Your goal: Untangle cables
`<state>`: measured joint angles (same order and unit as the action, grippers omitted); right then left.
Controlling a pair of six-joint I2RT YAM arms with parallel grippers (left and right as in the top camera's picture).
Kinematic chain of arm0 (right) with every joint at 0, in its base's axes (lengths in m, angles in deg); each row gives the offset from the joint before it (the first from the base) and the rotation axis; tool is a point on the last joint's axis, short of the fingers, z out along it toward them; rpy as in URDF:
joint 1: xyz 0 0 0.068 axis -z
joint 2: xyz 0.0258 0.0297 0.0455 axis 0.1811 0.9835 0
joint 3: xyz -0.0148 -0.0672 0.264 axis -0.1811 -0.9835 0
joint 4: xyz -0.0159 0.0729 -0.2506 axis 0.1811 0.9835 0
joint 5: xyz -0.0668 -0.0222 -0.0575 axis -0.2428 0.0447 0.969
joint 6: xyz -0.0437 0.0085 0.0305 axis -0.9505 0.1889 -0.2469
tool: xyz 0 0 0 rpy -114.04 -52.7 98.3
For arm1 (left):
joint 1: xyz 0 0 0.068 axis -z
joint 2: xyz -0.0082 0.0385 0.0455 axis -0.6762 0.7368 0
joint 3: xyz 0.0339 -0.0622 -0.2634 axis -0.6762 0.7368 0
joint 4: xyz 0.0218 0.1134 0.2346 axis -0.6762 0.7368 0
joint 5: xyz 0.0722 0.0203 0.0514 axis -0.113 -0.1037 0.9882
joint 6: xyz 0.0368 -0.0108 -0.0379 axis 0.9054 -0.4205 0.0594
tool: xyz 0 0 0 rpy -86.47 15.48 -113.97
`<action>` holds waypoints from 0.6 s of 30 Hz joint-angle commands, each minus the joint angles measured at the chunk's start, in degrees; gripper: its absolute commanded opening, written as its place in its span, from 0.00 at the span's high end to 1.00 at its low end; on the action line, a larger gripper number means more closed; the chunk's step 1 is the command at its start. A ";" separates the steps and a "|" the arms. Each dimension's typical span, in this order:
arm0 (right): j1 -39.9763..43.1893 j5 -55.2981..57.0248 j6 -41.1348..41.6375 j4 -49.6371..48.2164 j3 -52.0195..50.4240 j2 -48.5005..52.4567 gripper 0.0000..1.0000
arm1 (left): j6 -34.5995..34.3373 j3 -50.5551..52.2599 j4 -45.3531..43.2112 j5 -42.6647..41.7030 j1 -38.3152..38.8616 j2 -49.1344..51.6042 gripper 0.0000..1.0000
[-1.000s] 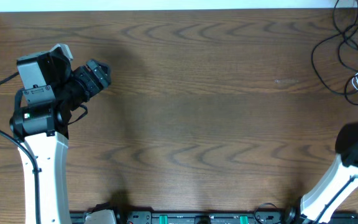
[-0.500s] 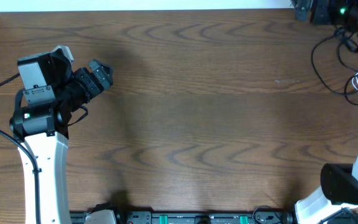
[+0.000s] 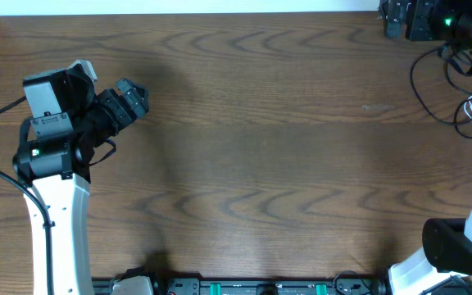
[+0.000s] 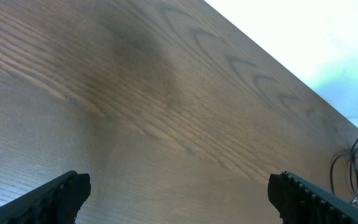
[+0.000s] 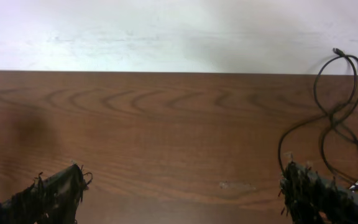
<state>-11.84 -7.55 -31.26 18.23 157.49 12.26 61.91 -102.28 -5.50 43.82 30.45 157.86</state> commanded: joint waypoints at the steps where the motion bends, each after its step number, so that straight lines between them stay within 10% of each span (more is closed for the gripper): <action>1: -0.13 0.70 -1.11 0.98 0.15 -0.96 0.01 | 0.57 -1.20 0.15 0.52 0.07 -0.09 0.02; 12: -0.22 7.17 -5.64 6.14 -2.05 -3.10 0.01 | 0.57 -1.20 0.15 0.52 0.07 -0.09 0.02; 18: 0.35 7.39 -5.79 -4.44 -22.03 -16.28 0.01 | 0.57 -1.20 0.15 0.55 0.07 -0.09 0.02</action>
<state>-11.82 -1.76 -35.65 16.70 142.61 2.75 61.91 -102.28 -5.40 43.84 30.45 157.86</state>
